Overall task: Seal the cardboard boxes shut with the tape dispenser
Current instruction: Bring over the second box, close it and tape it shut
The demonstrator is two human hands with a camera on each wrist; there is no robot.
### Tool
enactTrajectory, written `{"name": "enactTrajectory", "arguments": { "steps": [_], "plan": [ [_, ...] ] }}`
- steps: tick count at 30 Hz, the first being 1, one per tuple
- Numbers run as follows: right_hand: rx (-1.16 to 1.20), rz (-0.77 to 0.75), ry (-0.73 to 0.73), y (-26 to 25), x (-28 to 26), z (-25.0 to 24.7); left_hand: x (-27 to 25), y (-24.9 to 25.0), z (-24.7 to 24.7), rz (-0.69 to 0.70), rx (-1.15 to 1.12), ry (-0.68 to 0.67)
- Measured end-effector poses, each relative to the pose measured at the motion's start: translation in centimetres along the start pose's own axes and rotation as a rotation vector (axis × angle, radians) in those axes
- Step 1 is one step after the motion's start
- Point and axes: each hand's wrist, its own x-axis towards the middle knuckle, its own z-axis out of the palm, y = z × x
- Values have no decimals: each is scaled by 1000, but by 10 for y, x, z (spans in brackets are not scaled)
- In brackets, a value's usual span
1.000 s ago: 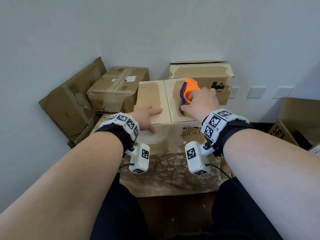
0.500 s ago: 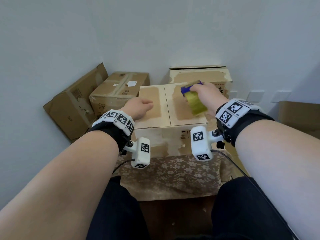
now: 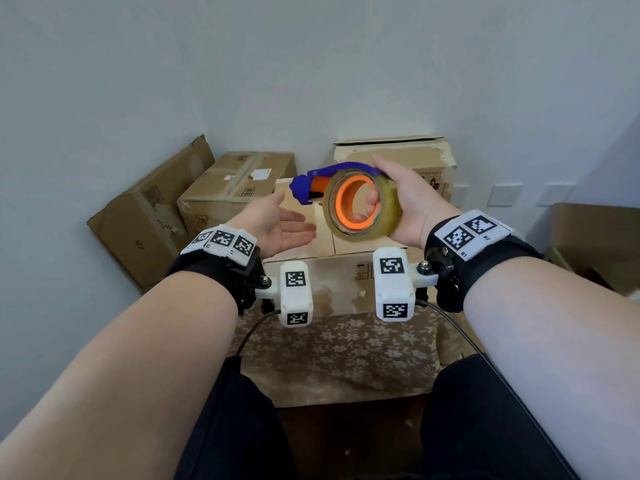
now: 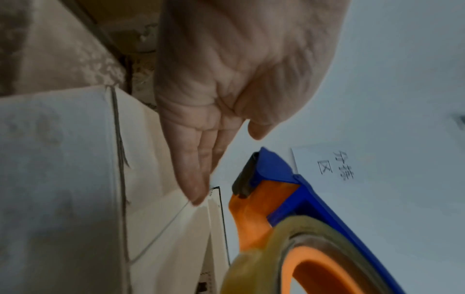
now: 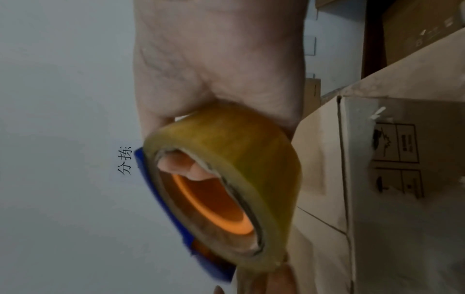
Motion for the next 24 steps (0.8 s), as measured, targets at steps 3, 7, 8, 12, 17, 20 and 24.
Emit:
{"name": "enactTrajectory", "arguments": {
  "steps": [3, 7, 8, 12, 17, 20, 24],
  "plan": [
    [-56, -16, -5, 1, -5, 2, -3, 1, -3, 23, -141, 23],
    [-37, -42, 12, 4, -6, 1, -5, -2, -3, 52, -246, 49],
    [-48, -45, 10, 4, -7, 1, -4, -3, -3, 55, -256, 55],
    [-165, -55, -5, 5, -6, 1, -2, -7, -7, 51, -276, 65],
    [-331, -59, -3, 8, 4, -1, 0, -9, -17, 48, -282, 84],
    [-375, -36, 4, 13, 8, 0, 2, -9, -21, 37, -272, 108],
    [-412, -52, 16, 15, 8, 4, 1, -8, -23, 34, -260, 112]
  ]
}}
